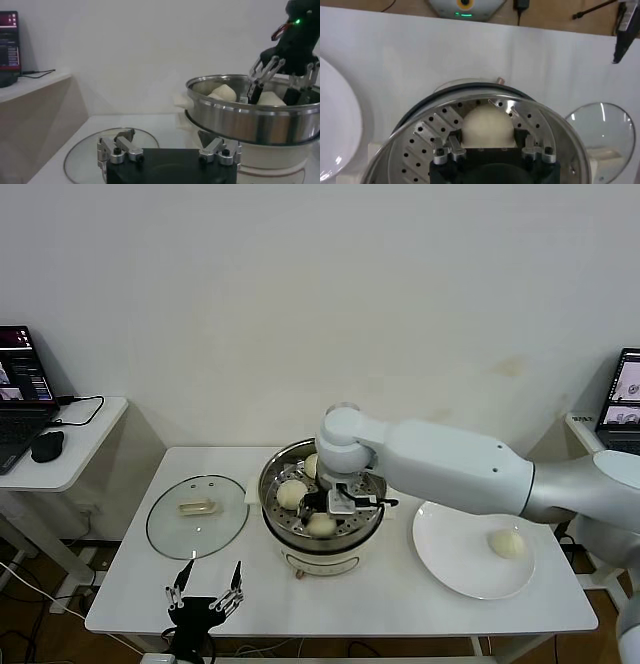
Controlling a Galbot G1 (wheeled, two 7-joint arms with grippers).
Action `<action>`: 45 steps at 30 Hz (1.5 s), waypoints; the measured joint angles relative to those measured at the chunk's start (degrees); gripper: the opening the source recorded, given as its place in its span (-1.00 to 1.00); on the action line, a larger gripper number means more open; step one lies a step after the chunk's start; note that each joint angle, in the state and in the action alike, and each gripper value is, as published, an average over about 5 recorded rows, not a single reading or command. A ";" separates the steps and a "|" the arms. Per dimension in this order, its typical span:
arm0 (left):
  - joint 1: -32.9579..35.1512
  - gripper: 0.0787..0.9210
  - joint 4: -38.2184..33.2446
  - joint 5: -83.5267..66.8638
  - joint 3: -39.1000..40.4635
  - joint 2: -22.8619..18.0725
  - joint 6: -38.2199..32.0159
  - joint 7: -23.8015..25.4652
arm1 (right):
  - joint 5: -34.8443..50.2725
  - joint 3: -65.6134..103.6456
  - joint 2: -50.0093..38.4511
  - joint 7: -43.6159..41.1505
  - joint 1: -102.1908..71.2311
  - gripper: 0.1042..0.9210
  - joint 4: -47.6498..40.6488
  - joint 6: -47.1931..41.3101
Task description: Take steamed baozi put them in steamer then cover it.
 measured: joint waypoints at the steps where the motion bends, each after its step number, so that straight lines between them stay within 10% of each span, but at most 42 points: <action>1: -0.02 0.77 -0.03 0.00 0.01 0.02 0.00 0.00 | 0.13 -0.05 -0.04 0.02 0.04 0.38 0.02 -0.14; 9: 0.04 0.77 -0.15 0.14 0.51 0.03 0.01 0.02 | 1.69 0.44 -0.88 0.09 0.99 0.75 0.80 -1.95; 45: 0.34 0.77 -0.40 -0.38 2.66 4.20 0.14 0.46 | 18.37 14.76 -39.11 4.90 -2.42 0.76 3.71 -47.79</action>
